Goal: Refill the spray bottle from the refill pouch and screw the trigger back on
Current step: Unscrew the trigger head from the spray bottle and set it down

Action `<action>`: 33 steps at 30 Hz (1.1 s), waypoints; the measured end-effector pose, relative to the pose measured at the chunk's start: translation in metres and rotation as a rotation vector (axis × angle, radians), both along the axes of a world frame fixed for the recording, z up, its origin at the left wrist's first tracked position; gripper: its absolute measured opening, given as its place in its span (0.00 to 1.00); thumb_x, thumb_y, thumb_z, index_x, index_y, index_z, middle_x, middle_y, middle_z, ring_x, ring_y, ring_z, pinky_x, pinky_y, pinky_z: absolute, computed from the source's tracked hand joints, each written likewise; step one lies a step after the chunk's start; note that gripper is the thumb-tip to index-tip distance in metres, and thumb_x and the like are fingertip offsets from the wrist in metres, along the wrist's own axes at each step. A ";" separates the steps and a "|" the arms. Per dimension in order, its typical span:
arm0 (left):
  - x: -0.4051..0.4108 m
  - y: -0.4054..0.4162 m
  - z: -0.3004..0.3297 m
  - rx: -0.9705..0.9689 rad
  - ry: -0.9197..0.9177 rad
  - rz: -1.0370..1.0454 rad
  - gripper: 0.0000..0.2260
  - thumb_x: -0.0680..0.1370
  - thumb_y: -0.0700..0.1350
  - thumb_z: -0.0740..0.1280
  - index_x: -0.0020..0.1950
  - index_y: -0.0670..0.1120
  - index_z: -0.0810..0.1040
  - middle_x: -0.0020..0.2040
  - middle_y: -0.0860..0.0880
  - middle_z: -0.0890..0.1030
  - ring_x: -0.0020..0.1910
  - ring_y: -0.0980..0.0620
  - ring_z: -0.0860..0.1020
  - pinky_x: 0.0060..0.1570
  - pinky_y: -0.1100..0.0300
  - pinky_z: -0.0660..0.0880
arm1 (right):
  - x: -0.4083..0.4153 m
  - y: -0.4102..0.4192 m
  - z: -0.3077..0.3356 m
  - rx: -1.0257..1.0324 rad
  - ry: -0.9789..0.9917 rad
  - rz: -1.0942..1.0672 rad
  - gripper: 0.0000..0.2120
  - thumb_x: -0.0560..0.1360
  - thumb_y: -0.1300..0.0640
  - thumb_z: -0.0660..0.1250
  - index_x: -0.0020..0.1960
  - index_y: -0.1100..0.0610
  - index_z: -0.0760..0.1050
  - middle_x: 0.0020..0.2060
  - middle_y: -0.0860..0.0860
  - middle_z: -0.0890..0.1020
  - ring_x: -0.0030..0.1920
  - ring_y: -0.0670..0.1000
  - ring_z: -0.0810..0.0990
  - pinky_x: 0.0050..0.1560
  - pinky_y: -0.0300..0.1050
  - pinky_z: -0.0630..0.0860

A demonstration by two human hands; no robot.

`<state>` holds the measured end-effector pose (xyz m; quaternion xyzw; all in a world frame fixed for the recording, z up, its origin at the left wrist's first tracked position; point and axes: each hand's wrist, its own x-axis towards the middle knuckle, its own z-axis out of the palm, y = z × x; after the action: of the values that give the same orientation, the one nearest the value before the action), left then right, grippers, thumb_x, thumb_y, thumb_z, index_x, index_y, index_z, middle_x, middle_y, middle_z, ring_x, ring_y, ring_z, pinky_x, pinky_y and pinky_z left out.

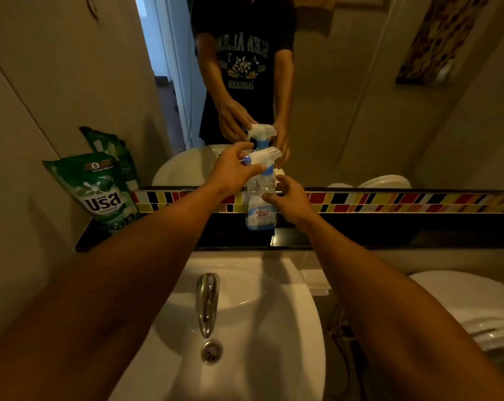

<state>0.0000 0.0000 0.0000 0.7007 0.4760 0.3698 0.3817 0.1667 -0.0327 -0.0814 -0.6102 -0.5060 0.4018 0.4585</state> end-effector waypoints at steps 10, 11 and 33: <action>0.013 0.023 -0.009 0.069 0.032 -0.040 0.19 0.75 0.42 0.73 0.65 0.43 0.76 0.57 0.46 0.80 0.56 0.49 0.78 0.53 0.59 0.76 | 0.002 0.020 -0.009 0.029 0.000 0.062 0.19 0.79 0.63 0.73 0.68 0.59 0.75 0.60 0.53 0.83 0.59 0.50 0.83 0.54 0.42 0.81; 0.012 0.024 -0.008 0.065 0.018 -0.046 0.18 0.75 0.41 0.73 0.65 0.43 0.77 0.57 0.46 0.80 0.56 0.50 0.78 0.53 0.59 0.75 | 0.002 0.019 -0.008 0.032 -0.012 0.070 0.18 0.79 0.62 0.73 0.67 0.58 0.74 0.59 0.52 0.84 0.57 0.48 0.83 0.51 0.39 0.80; -0.066 0.016 0.087 0.127 -0.368 -0.052 0.11 0.77 0.43 0.71 0.58 0.47 0.77 0.56 0.44 0.80 0.52 0.47 0.82 0.47 0.55 0.81 | -0.013 -0.039 0.034 0.023 -0.192 -0.004 0.18 0.79 0.60 0.73 0.67 0.58 0.76 0.52 0.47 0.83 0.57 0.53 0.83 0.59 0.55 0.81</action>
<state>-0.0657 0.0164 0.0872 0.6561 0.3553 0.5111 0.4267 0.1532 -0.0717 -0.0471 -0.6416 -0.5509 0.3349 0.4156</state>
